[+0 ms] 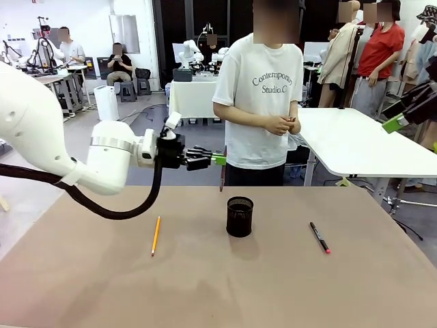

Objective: Place the pens into the pen holder.
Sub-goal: Pick up a writing instrument from the table and place it into the Pen holder.

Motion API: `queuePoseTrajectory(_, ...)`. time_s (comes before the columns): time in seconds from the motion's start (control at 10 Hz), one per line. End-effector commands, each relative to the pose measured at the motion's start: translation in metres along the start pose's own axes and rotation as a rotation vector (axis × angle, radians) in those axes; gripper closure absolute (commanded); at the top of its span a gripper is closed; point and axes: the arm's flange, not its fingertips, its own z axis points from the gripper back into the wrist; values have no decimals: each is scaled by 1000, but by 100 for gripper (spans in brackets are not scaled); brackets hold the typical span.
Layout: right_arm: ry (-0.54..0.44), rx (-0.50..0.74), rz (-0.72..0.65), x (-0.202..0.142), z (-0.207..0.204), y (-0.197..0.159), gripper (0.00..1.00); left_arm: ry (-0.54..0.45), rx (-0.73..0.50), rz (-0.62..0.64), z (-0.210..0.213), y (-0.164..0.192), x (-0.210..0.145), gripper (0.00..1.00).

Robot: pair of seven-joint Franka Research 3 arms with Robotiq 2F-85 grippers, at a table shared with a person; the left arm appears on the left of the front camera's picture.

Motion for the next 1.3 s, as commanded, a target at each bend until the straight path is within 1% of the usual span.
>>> queuePoseTrajectory(0.0,-15,3,7,2,1,1,0,34,5,63,30,-24,19,100)
queuePoseTrajectory(0.1,-15,3,7,2,1,1,0,75,3,88,40,-31,24,100)
queuePoseTrajectory(0.3,-15,3,7,2,1,1,0,112,23,93,66,-45,37,100)
queuePoseTrajectory(0.4,-15,3,7,2,1,1,0,117,26,82,79,-55,45,100)
queuePoseTrajectory(0.6,-15,3,7,2,1,1,0,102,87,64,114,-65,58,100)
queuePoseTrajectory(0.8,-15,3,7,2,1,1,0,101,140,43,138,-73,65,100)
queuePoseTrajectory(0.9,-15,3,7,2,1,1,0,104,149,38,146,-80,68,100)
queuePoseTrajectory(1.0,-15,3,7,2,1,1,0,107,180,25,150,-82,68,100)
queuePoseTrajectory(1.2,-15,3,7,2,1,1,0,110,205,20,165,-85,75,100)
